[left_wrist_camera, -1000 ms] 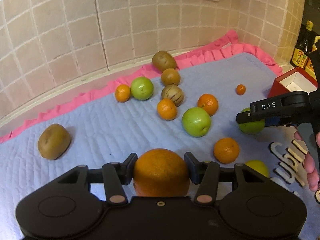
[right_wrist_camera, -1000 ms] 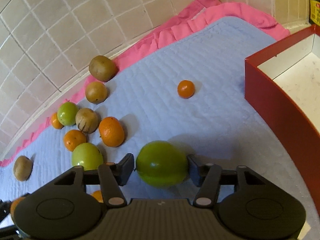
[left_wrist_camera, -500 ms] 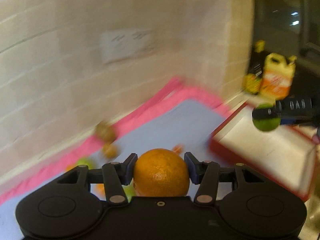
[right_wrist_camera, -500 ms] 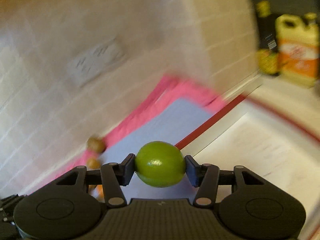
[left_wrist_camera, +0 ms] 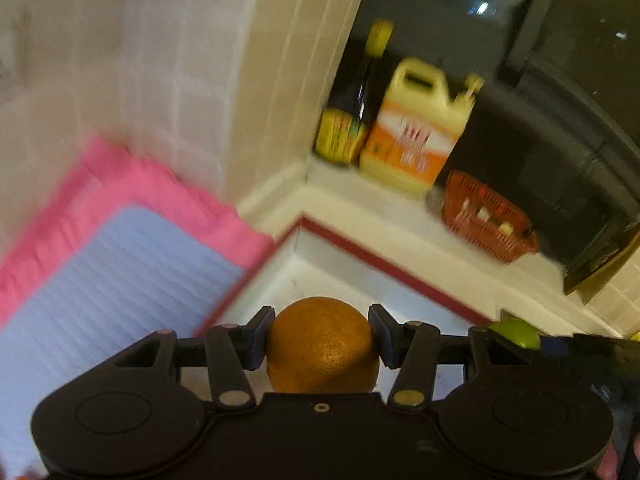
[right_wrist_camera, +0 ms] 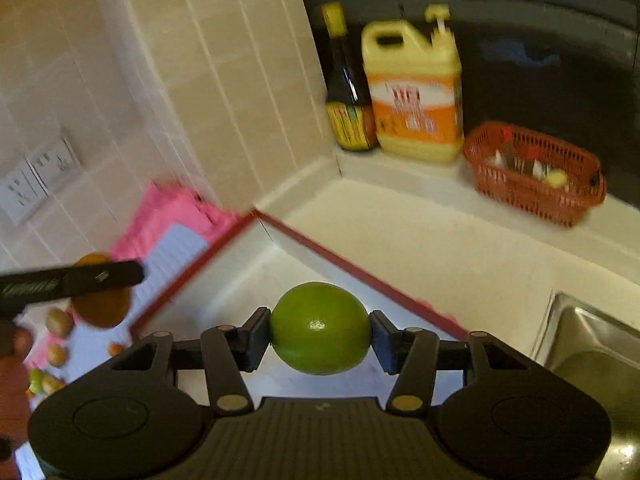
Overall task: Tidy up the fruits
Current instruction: 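Carry the orange and green apple into the white box with both tools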
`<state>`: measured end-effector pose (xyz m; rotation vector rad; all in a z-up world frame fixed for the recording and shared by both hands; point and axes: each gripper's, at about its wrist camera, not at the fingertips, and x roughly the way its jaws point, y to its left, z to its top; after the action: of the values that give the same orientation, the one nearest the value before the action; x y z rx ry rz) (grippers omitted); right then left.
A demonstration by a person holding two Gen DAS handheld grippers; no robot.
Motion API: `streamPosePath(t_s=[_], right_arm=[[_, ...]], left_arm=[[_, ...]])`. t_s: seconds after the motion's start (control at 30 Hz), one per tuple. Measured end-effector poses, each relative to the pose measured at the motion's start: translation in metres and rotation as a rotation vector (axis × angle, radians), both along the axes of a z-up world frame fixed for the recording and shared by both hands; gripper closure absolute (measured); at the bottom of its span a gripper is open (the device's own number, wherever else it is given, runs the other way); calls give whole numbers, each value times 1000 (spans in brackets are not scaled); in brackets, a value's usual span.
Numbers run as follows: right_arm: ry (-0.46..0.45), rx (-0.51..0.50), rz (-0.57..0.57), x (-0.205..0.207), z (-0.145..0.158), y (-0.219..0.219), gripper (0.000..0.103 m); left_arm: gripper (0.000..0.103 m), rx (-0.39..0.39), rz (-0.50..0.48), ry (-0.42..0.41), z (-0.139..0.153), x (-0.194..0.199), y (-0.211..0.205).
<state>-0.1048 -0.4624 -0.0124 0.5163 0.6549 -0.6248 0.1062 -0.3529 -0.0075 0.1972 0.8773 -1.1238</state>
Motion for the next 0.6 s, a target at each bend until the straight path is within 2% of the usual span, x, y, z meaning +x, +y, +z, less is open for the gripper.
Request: streamPosePath(t_s=[0.1,0.2,0.47,0.6], right_arm=[[42,33,24,5,-21,-5,48],[73,59,53,13,-36,-11,48],[171,80,133,40,-65,-16,48],[201,66,158,44,-68,-13,48]], left_arm=[[41,81,18,36,-33,5,-25],[41,131,31,54,-52,7,-39],[41,218,57,17,-76,9,-54],[40,227,62,26,-82,9,-54]])
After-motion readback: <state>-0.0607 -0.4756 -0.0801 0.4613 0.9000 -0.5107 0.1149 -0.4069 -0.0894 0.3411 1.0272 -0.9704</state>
